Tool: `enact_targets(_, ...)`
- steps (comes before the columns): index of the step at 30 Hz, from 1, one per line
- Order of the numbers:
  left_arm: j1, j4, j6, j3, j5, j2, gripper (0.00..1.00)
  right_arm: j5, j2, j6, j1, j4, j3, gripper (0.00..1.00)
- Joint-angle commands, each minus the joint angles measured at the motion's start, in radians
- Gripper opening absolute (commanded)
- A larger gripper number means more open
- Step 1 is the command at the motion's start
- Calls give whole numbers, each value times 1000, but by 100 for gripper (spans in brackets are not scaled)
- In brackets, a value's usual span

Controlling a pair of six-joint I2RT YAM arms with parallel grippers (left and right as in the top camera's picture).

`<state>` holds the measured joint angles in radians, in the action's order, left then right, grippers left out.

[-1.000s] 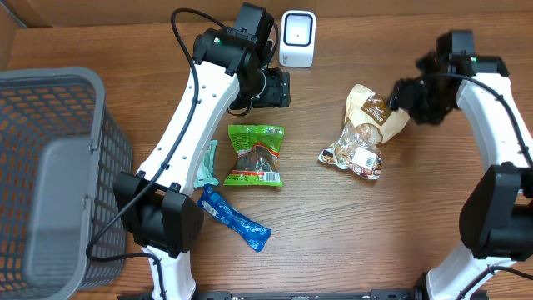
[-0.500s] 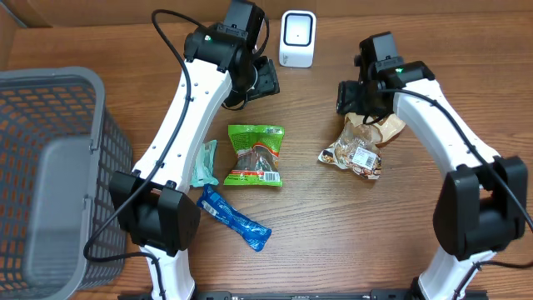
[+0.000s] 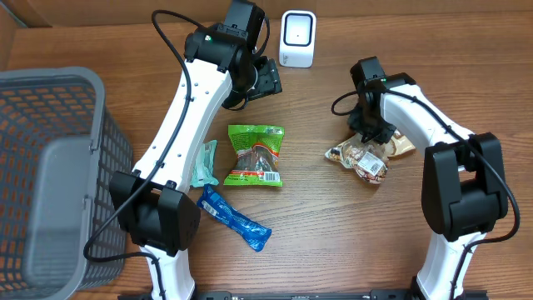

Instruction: Scan the item barcode

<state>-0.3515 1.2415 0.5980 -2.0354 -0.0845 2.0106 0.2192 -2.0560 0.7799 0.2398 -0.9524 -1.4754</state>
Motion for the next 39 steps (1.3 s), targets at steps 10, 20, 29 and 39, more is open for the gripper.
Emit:
enact_targets(10,-2,4,8,5,15,13,75,-206,-12,6,-178,-110,-211,52)
enact_targets(20,-2,3,8,5,15,13,80,-359,-16,-892,-251,-193,-389,85)
enact_targets(29,-2,16,0,5,14,13,79,-278,-39,-1041,-364,-181,-315,91)
enact_targets(39,-2,26,-39,5,14,13,82,-570,-48,-937,-506,-200,-125,67)
